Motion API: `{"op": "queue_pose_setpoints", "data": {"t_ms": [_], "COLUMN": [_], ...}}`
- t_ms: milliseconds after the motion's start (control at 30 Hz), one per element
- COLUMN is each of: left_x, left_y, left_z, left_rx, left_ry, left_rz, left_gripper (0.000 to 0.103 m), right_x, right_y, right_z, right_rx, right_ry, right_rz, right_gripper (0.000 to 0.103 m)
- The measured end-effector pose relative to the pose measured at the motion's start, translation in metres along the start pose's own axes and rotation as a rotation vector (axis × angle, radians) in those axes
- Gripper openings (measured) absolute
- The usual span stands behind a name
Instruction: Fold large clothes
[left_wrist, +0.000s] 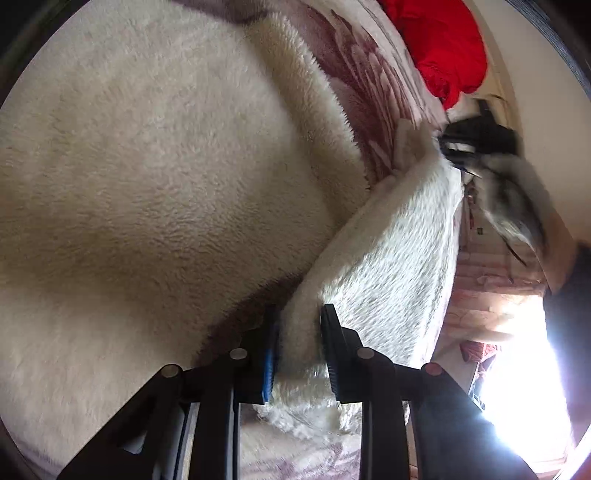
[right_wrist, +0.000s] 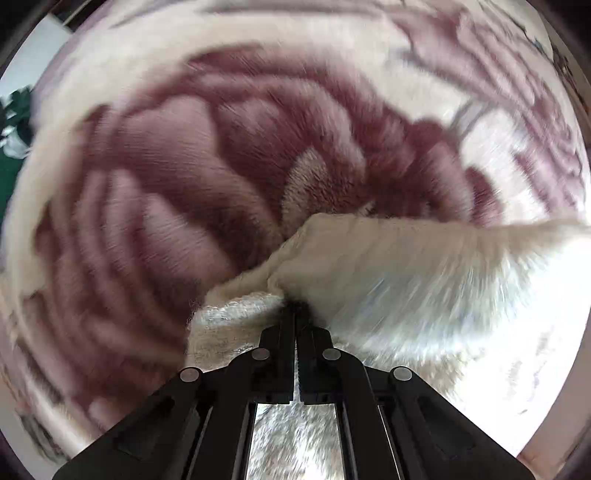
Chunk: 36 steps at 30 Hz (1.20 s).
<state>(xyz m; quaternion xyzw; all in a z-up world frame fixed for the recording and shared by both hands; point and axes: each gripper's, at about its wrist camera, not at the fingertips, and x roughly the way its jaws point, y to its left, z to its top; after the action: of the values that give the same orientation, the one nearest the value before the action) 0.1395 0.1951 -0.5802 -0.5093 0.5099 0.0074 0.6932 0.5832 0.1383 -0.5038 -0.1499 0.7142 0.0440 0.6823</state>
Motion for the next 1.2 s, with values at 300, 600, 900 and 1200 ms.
{"op": "queue_pose_setpoints", "data": {"t_ms": [300, 600, 900, 1200], "left_x": [-0.032, 0.121, 0.197, 0.158], "left_y": [-0.102, -0.221, -0.208, -0.25], "left_z": [0.024, 0.124, 0.152, 0.134], "left_rx": [0.139, 0.407, 0.415, 0.523], "left_ry": [-0.112, 0.06, 0.16, 0.069], "left_rz": [0.059, 0.063, 0.207, 0.244], "left_gripper": [0.067, 0.012, 0.008, 0.008], "right_x": [-0.097, -0.041, 0.024, 0.002], "right_y": [-0.056, -0.157, -0.151, -0.147], "right_z": [-0.162, -0.207, -0.149, -0.138], "right_rx": [0.019, 0.384, 0.321, 0.28], "right_ry": [-0.006, -0.03, 0.113, 0.142], "right_rz": [0.179, 0.29, 0.244, 0.283], "right_gripper": [0.048, 0.024, 0.023, 0.027]}}
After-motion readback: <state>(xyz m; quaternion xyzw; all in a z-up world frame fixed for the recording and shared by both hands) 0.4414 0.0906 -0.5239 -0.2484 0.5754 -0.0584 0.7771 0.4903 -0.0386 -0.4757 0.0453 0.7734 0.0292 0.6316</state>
